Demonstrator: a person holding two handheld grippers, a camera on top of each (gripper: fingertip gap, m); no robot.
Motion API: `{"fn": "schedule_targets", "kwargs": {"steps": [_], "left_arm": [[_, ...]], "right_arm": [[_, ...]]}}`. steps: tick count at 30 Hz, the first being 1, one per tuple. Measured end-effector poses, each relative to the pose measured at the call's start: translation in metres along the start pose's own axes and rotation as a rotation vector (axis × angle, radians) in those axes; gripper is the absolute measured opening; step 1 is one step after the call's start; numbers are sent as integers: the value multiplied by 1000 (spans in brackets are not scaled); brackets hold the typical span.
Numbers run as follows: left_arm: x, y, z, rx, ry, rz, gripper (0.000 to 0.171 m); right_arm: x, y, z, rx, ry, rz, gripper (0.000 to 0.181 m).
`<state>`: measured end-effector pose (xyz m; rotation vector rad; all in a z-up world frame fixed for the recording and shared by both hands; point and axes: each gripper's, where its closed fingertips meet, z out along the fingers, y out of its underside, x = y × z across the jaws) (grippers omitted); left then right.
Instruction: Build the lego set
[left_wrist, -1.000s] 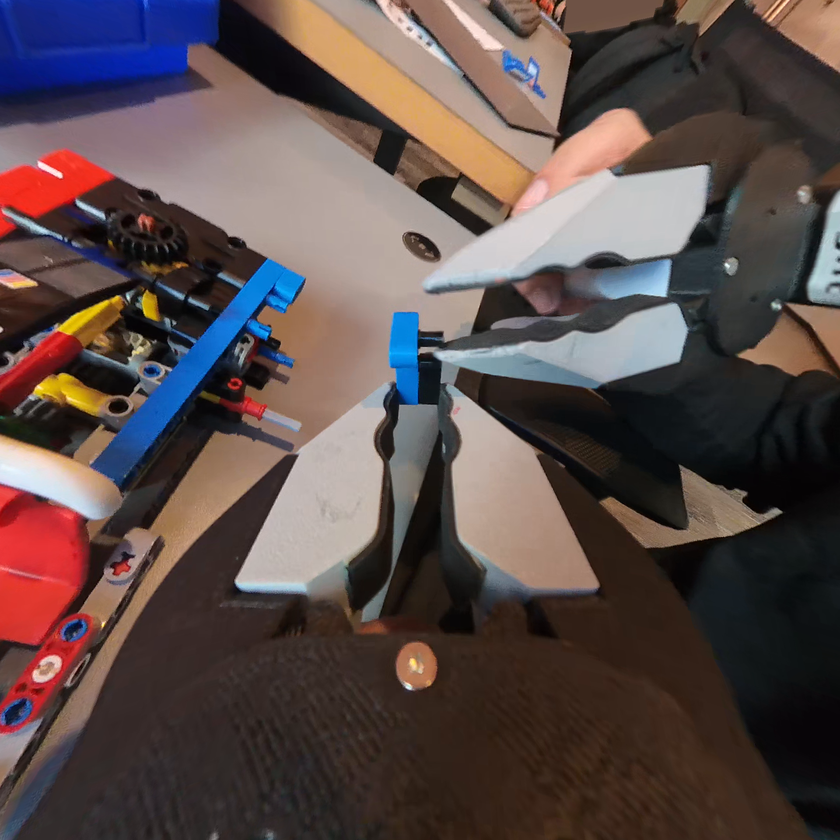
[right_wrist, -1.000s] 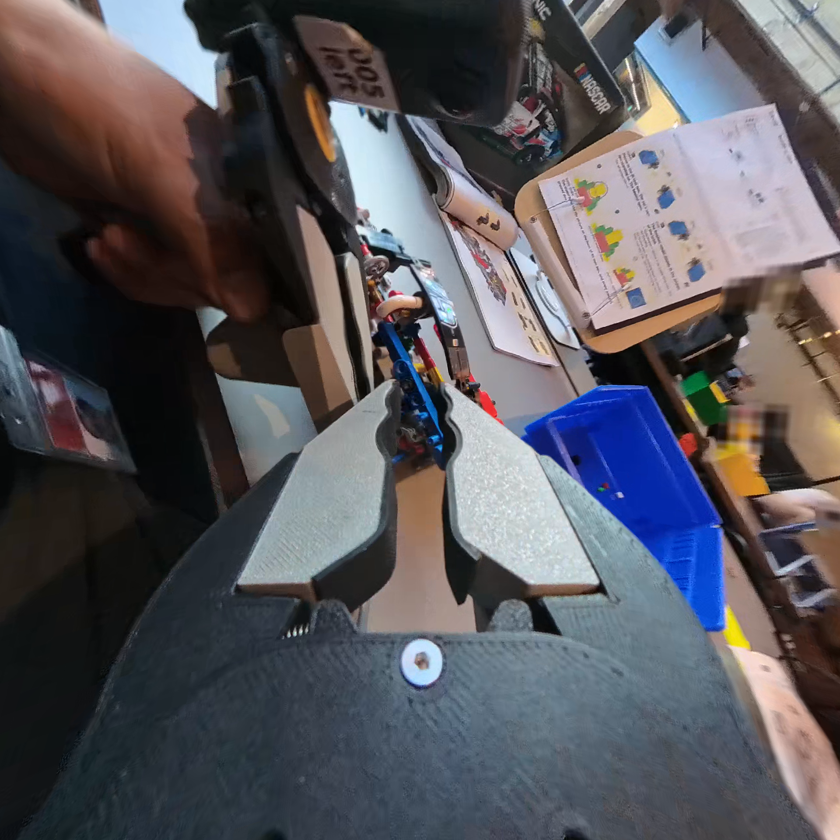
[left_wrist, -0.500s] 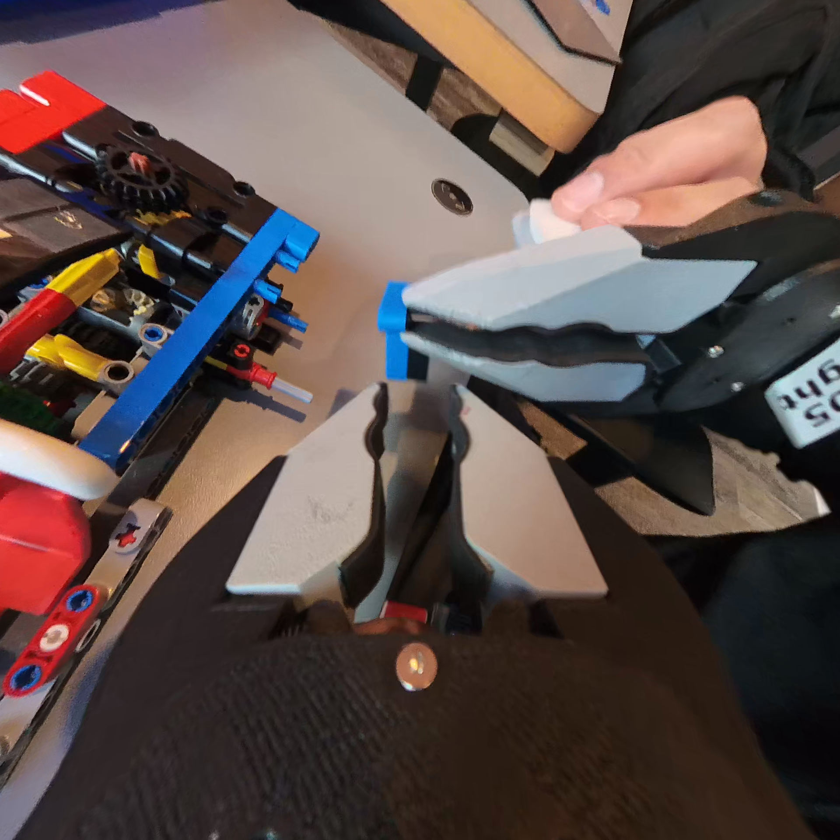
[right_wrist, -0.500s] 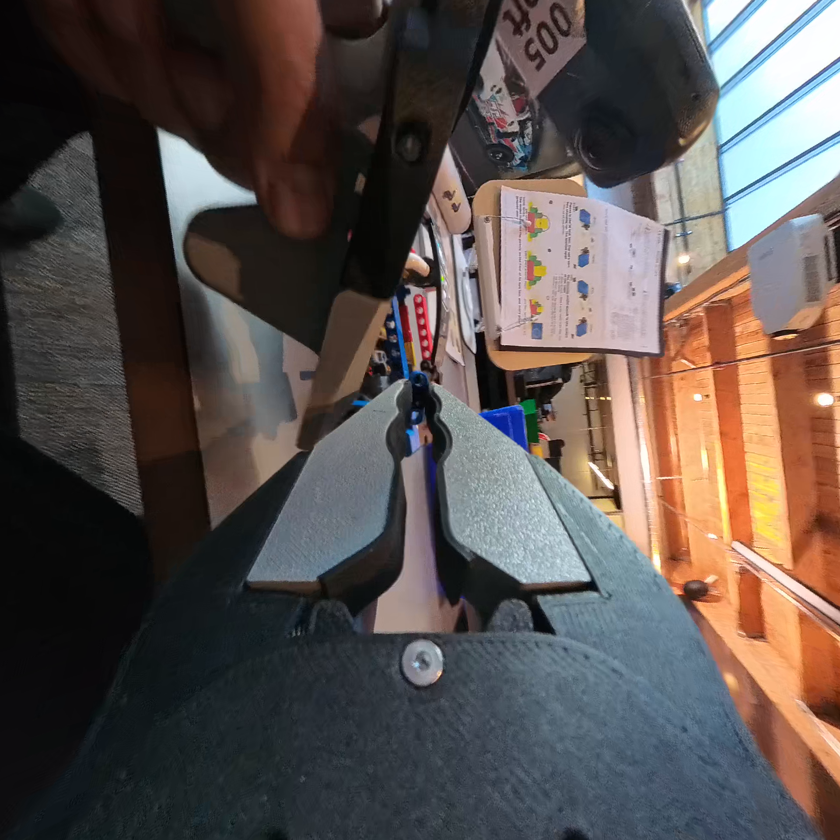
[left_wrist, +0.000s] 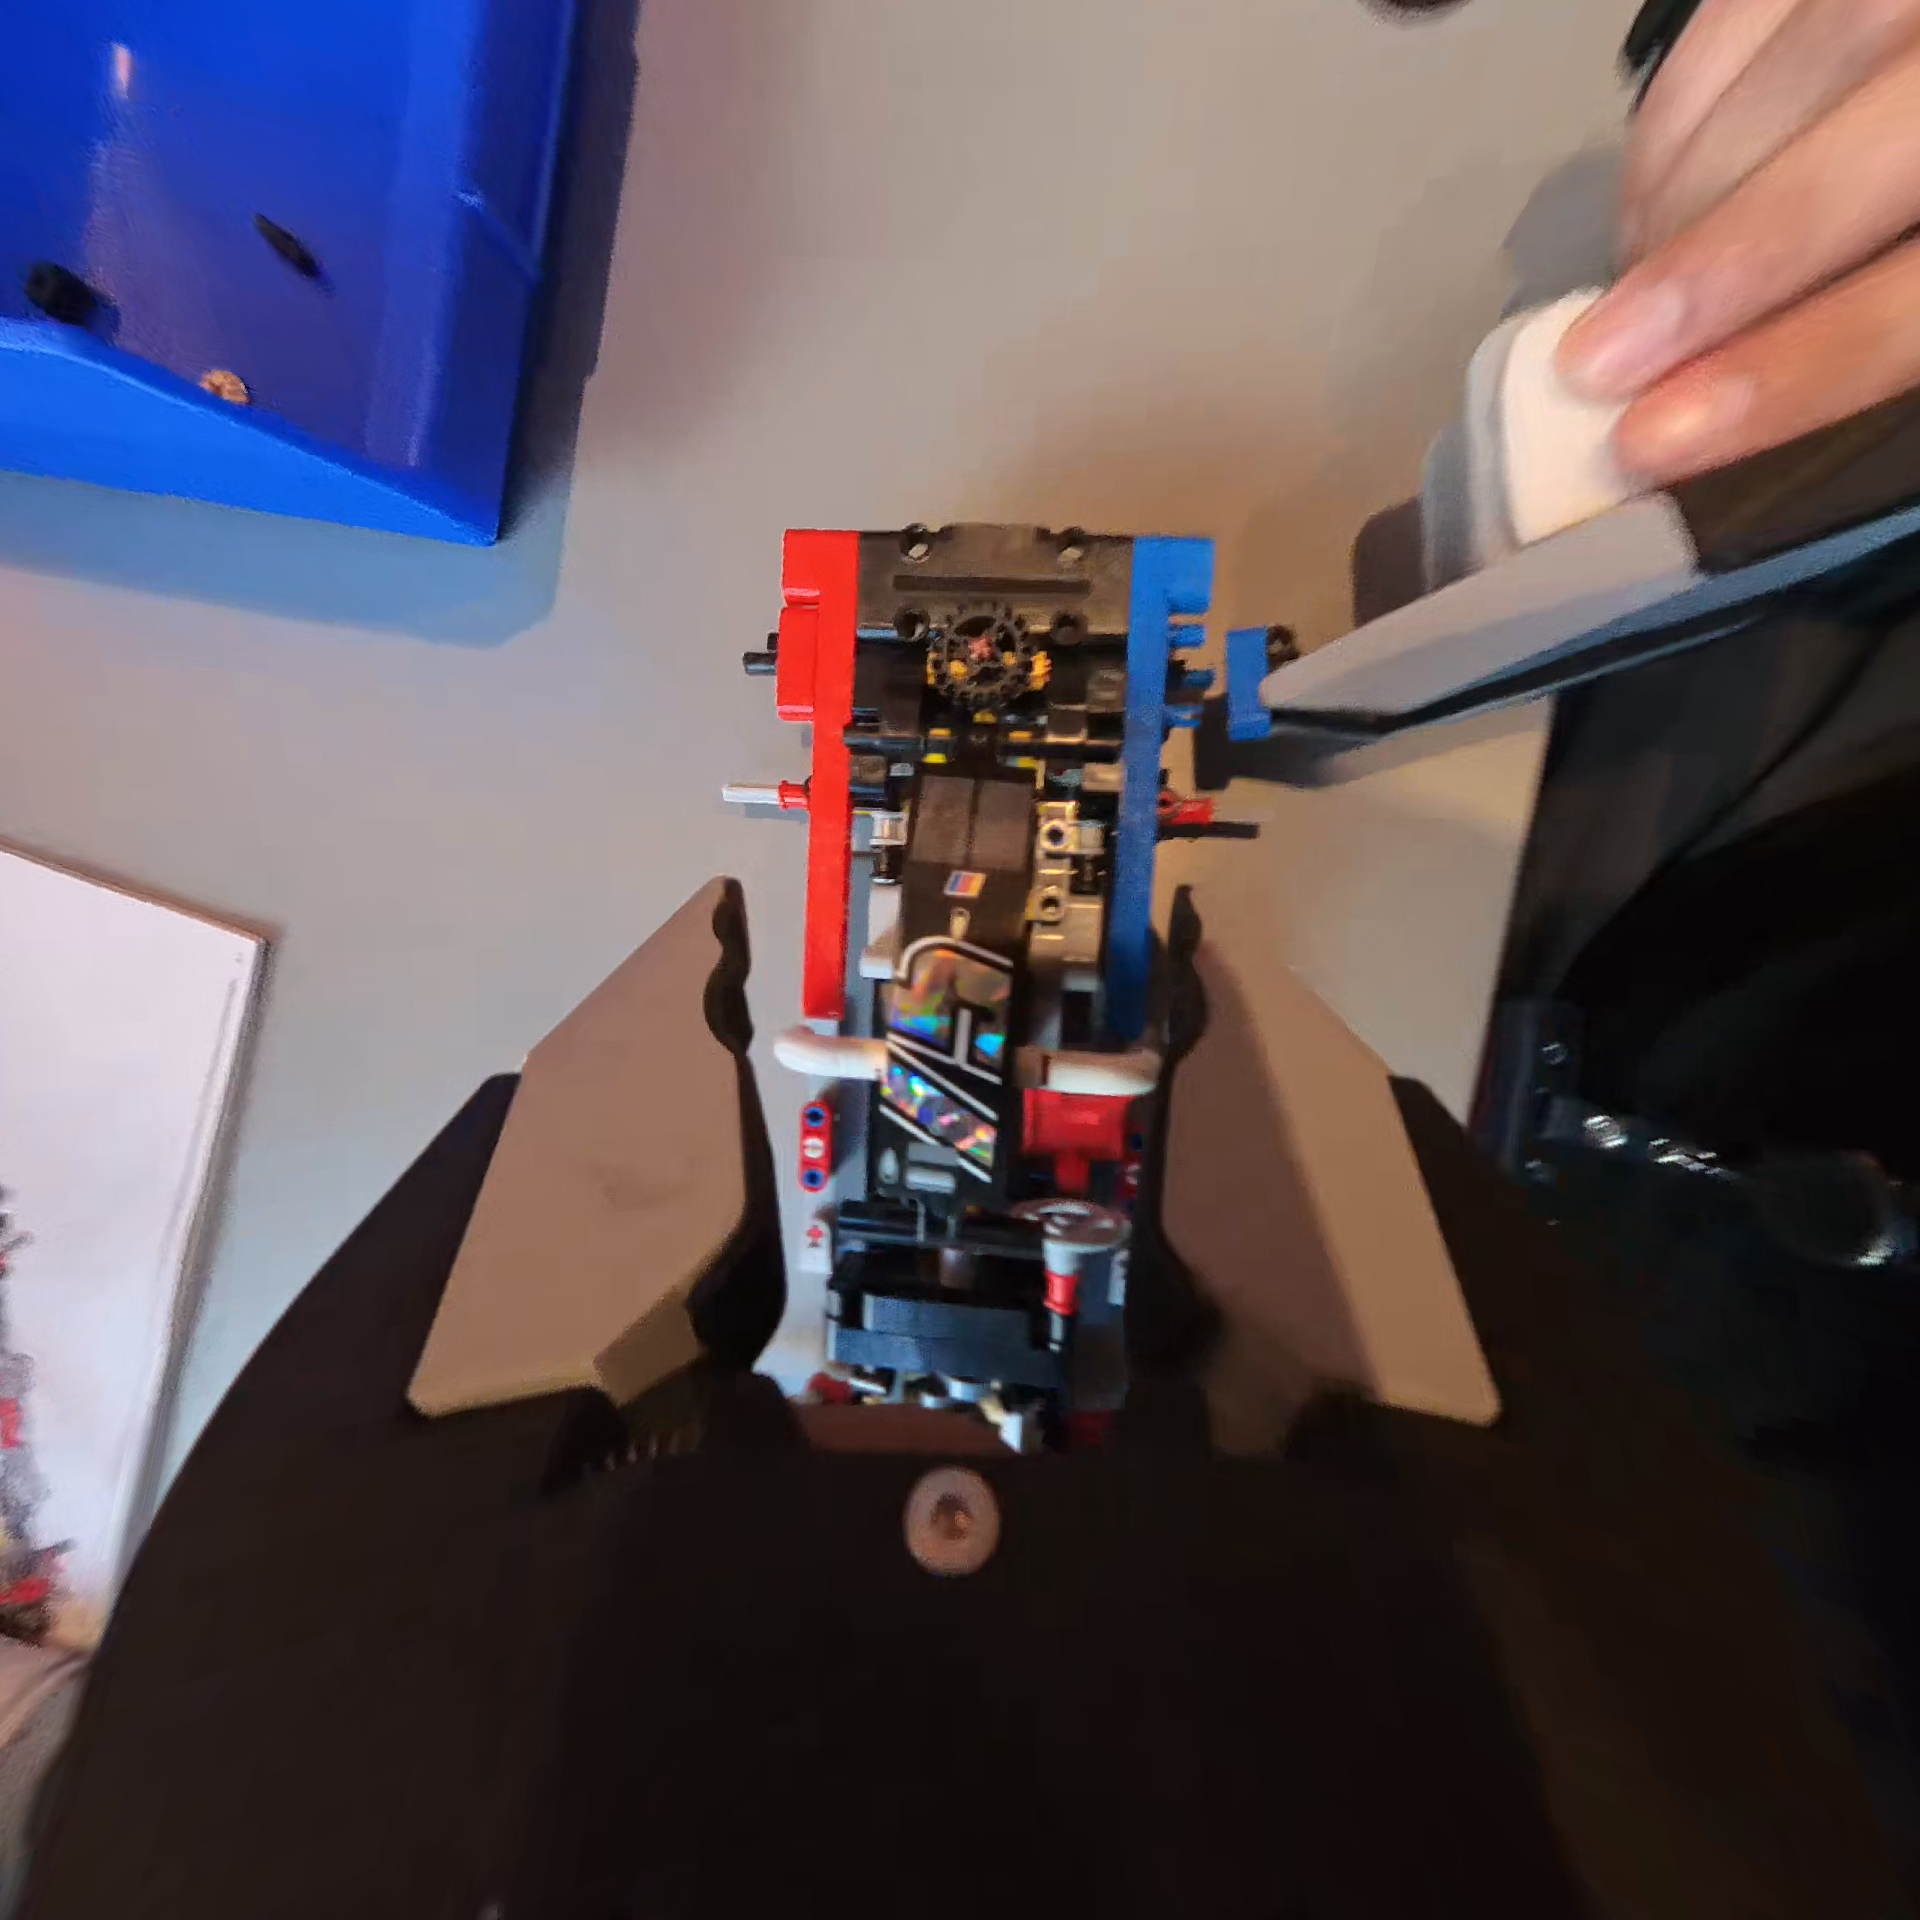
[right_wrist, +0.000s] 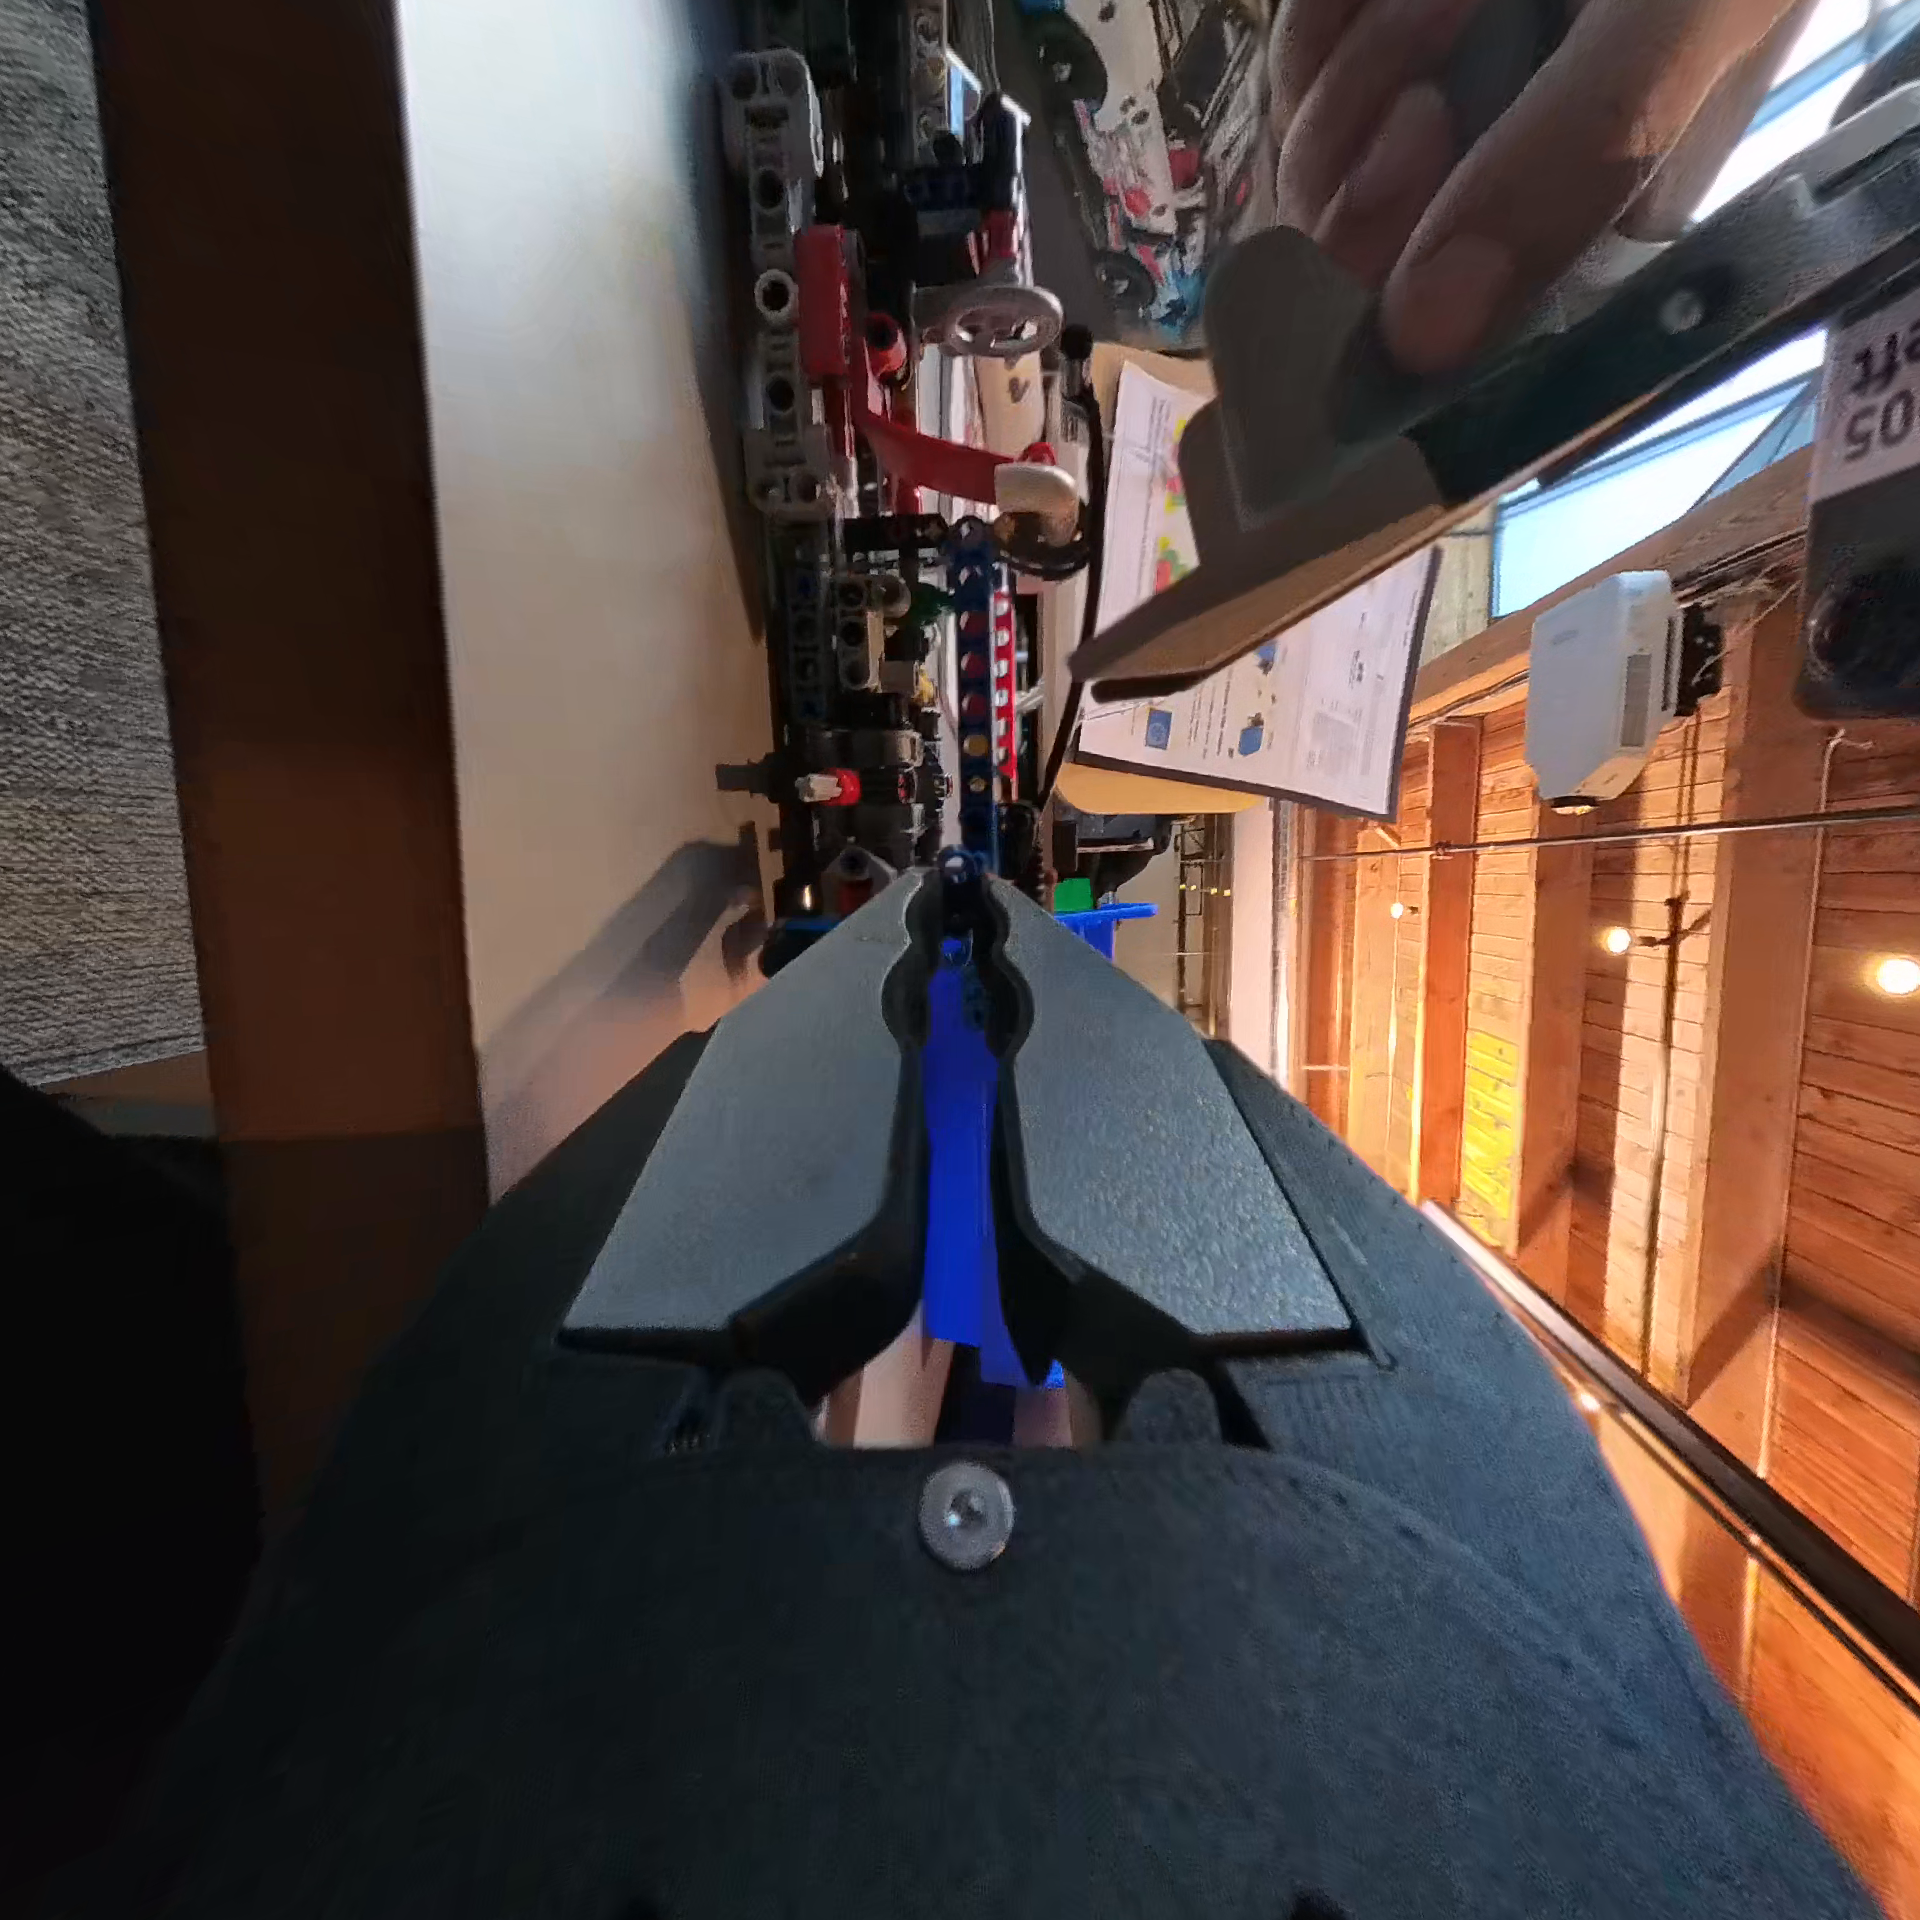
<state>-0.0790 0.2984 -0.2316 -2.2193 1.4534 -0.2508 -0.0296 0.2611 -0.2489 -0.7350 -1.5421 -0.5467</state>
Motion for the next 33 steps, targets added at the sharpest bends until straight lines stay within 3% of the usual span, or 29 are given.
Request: {"fn": "schedule_targets", "kwargs": {"steps": [3, 7, 11, 16, 23, 26, 29, 33], "left_arm": [[3, 9, 14, -74, -16, 83, 80], [6, 23, 30, -132, 4, 68, 85], [3, 24, 34, -111, 6, 41, 82], [-6, 25, 35, -105, -27, -62, 82], [-9, 27, 35, -74, -38, -162, 85], [-7, 28, 35, -47, 19, -199, 85], [-6, 28, 37, -39, 54, -208, 86], [-9, 27, 40, -39, 1, -200, 88]], "right_arm": [[3, 9, -5, 7, -28, 122, 1], [8, 27, -17, 16, -133, 491, 1], [-5, 60, -16, -52, -309, 718, 1], [-24, 69, -8, -90, -591, 906, 2], [-19, 72, -9, -109, -540, 858, 15], [-2, 56, -13, -84, -468, 885, 17], [13, 34, -8, -91, -379, 979, 10], [14, 22, 7, -163, -258, 1181, 6]]}}
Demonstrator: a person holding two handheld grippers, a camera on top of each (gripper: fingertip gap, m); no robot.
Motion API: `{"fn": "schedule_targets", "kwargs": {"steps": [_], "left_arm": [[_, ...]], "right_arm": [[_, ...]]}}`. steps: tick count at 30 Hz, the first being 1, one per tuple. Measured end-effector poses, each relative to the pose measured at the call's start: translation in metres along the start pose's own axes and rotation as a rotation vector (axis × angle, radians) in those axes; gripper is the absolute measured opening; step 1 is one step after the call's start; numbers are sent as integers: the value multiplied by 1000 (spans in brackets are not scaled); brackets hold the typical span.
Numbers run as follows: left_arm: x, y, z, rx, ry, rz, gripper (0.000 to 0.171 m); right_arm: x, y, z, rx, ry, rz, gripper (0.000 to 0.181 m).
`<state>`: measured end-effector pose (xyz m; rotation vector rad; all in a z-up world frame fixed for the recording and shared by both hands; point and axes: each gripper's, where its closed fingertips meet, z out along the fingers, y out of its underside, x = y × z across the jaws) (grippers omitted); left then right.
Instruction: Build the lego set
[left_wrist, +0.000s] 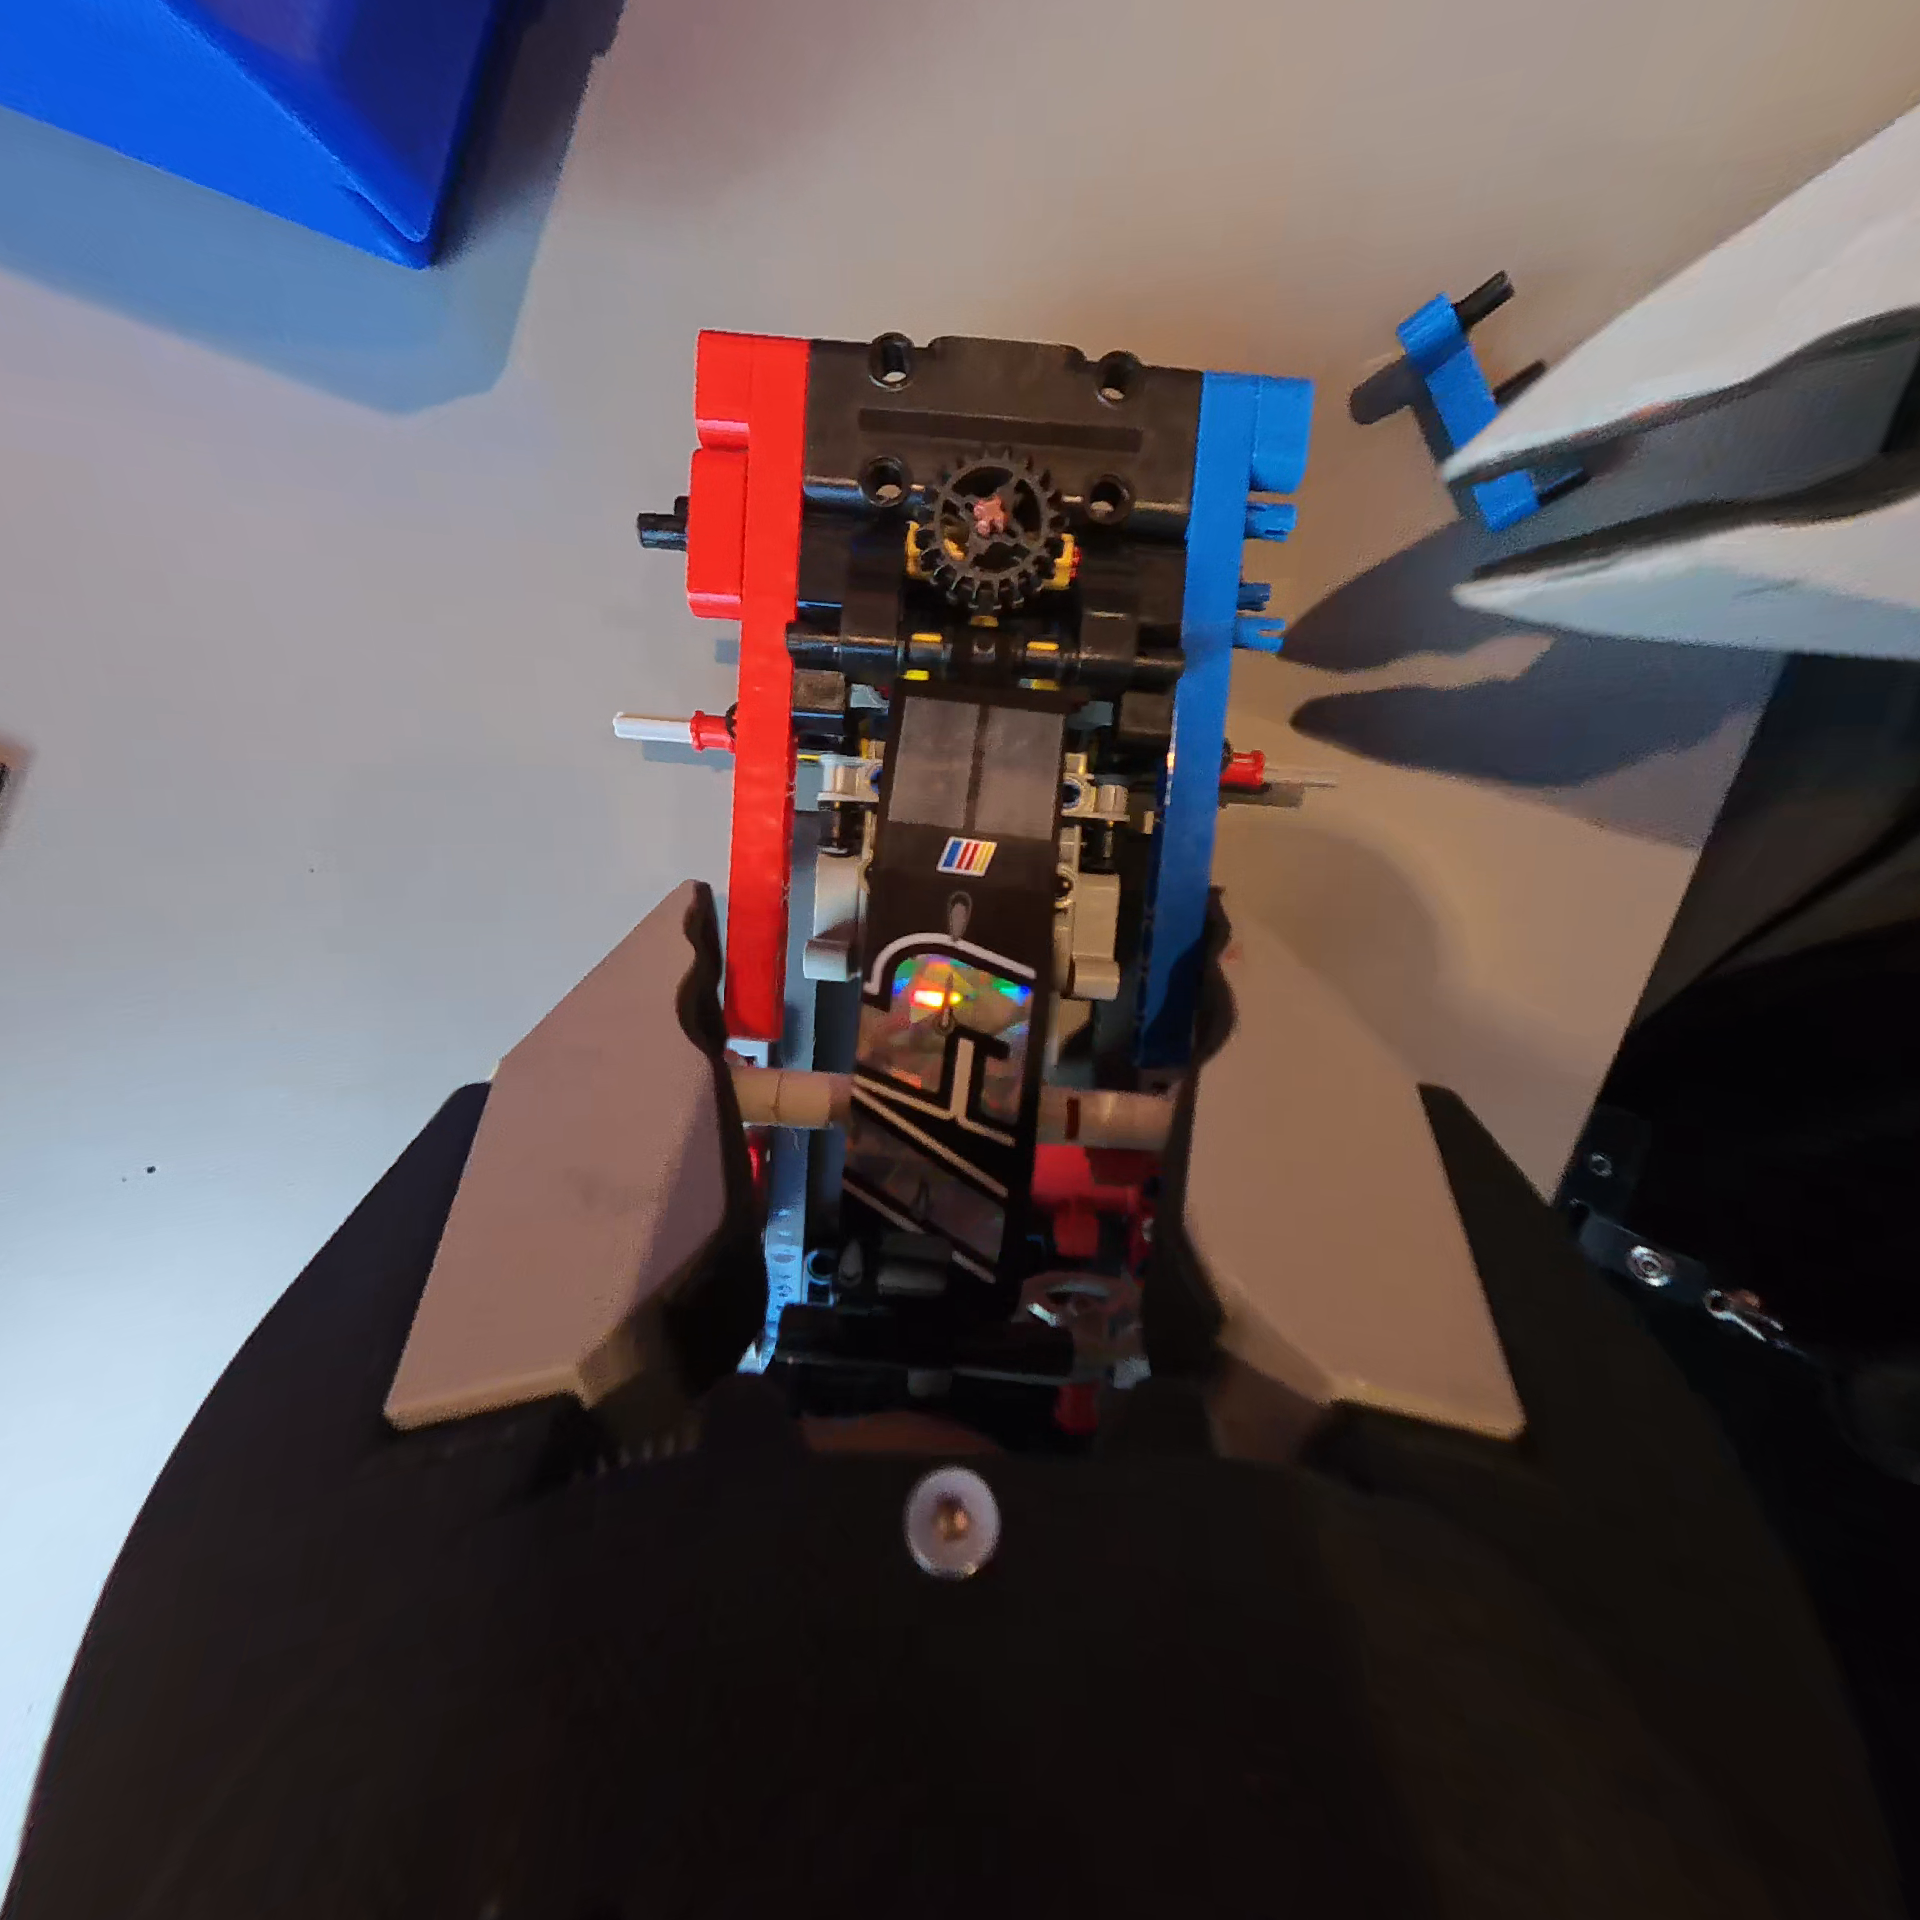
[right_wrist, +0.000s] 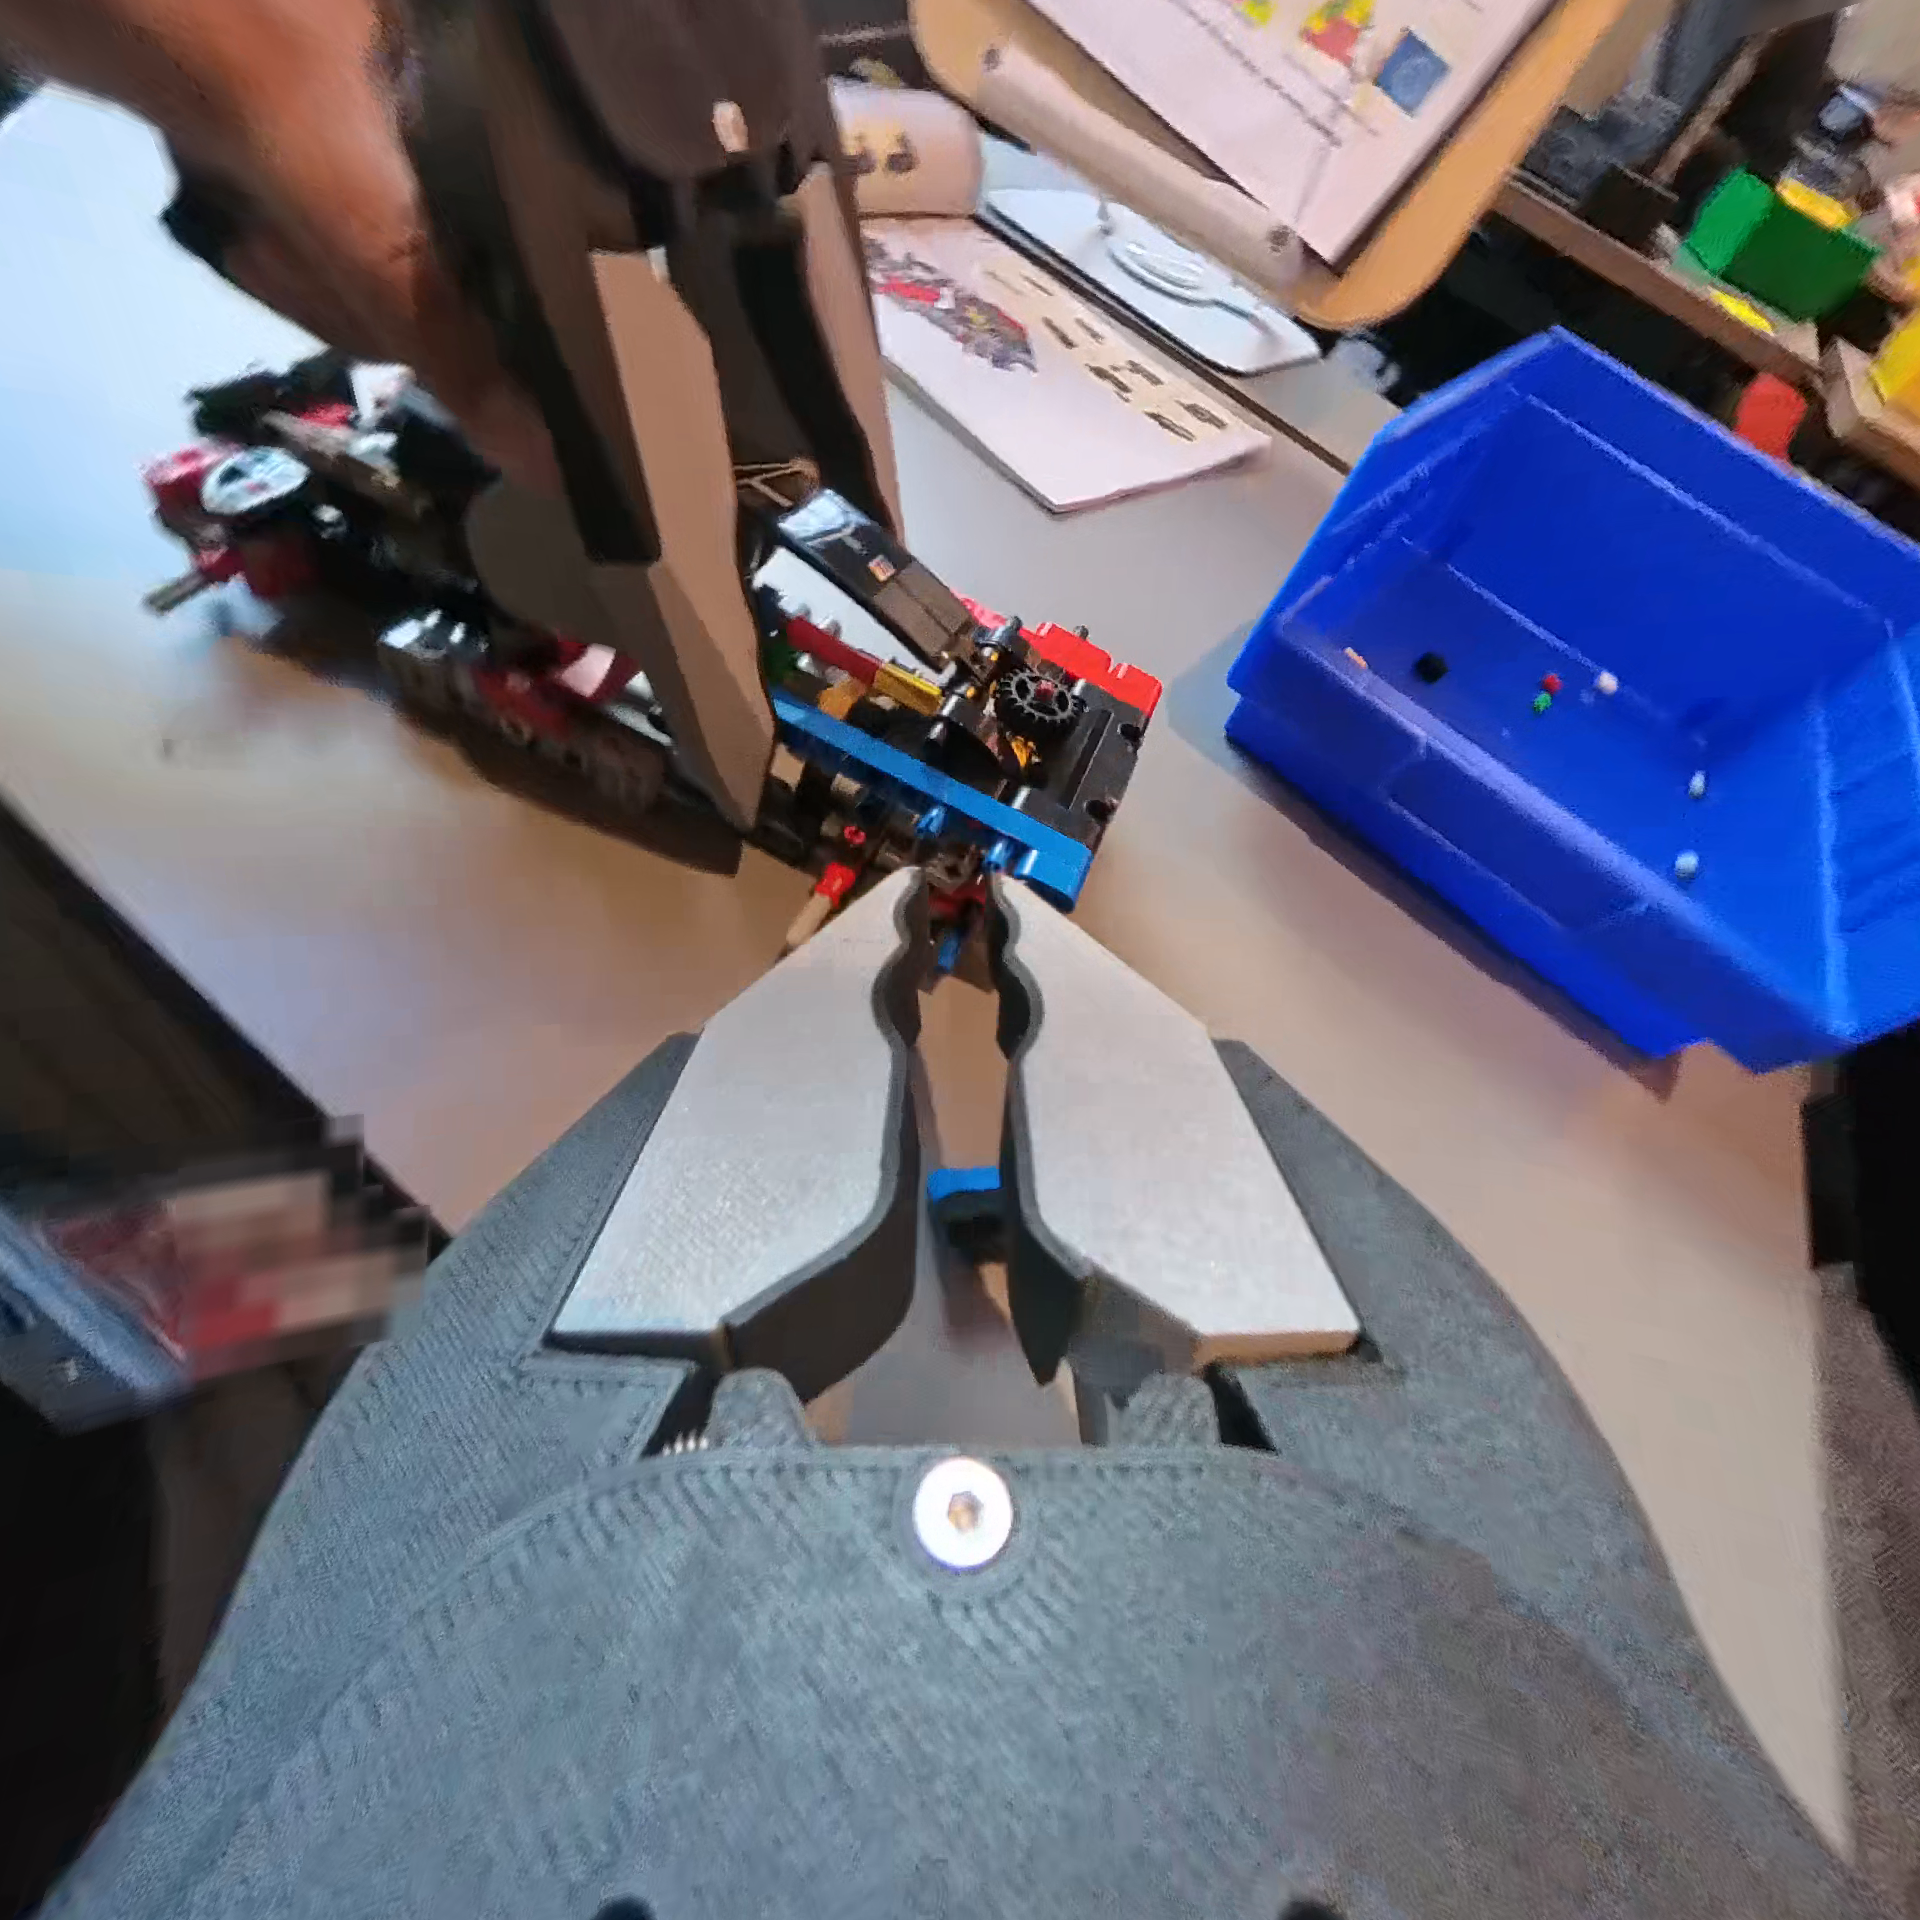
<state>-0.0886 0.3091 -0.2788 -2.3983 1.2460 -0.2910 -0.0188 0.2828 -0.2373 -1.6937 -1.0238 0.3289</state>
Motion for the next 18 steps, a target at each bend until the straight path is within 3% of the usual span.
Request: {"fn": "schedule_targets", "kwargs": {"steps": [4, 18], "left_arm": [[-2, -1, 3, 22, -44, 1, 91], [-1, -3, 3, 54, -19, 33, 91]], "right_arm": [[-7, 3, 12, 4, 18, 146, 5], [-6, 0, 23, -57, 155, 90, 3]]}}
